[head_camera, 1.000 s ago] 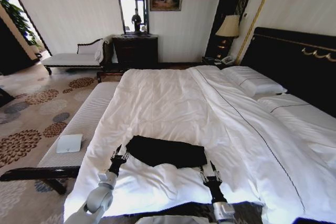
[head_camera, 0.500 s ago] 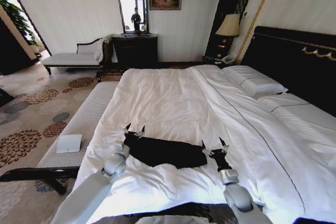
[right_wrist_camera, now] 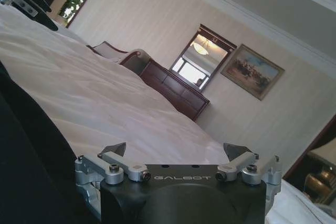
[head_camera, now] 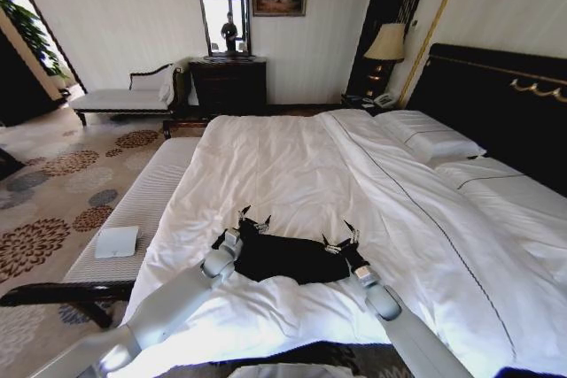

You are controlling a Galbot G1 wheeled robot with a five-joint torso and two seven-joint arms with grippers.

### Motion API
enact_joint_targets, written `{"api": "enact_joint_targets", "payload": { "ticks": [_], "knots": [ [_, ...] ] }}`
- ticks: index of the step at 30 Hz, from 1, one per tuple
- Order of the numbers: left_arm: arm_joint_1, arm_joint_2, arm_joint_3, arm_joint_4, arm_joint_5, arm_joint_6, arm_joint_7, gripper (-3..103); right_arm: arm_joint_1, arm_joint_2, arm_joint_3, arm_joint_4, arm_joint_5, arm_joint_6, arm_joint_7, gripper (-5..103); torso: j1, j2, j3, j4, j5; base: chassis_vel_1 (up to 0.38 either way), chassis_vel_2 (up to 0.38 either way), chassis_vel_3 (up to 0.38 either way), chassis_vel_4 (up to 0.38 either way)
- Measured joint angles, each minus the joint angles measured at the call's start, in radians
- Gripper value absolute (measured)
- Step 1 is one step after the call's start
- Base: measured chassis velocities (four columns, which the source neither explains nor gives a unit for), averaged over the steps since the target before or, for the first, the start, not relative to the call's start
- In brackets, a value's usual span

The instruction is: Fold the clothes on the bed.

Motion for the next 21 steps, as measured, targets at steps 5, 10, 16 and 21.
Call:
{"api": "enact_joint_targets", "payload": {
  "ticks": [5,10,16,21],
  "knots": [
    [0.043,0.019,-0.016,-0.02,0.01,-0.005,0.004,100,0.003,-0.003,-0.01,-0.019,-0.067,0.041,-0.006,100,0.0,0.0,0.0,-0.0001,-0.0001,0.0,0.0,0.0,0.0],
    [0.106,0.044,-0.05,-0.058,0.018,-0.008,0.005,100,-0.052,0.002,-0.005,0.013,-0.112,0.066,-0.009,100,0.0,0.0,0.0,0.0,-0.0003,0.0,0.0,0.0,0.0],
    [0.227,0.083,-0.145,-0.115,0.029,-0.009,0.006,100,-0.149,0.003,0.001,0.068,-0.156,0.097,-0.009,100,0.0,0.0,0.0,-0.0003,-0.0002,0.0,0.0,0.0,0.0],
    [0.341,0.119,-0.236,-0.171,0.036,-0.011,0.011,100,-0.197,0.003,0.006,0.1,-0.183,0.114,-0.009,100,0.0,0.0,0.0,-0.0002,0.0001,0.0,0.0,0.0,0.0]
  ]
}}
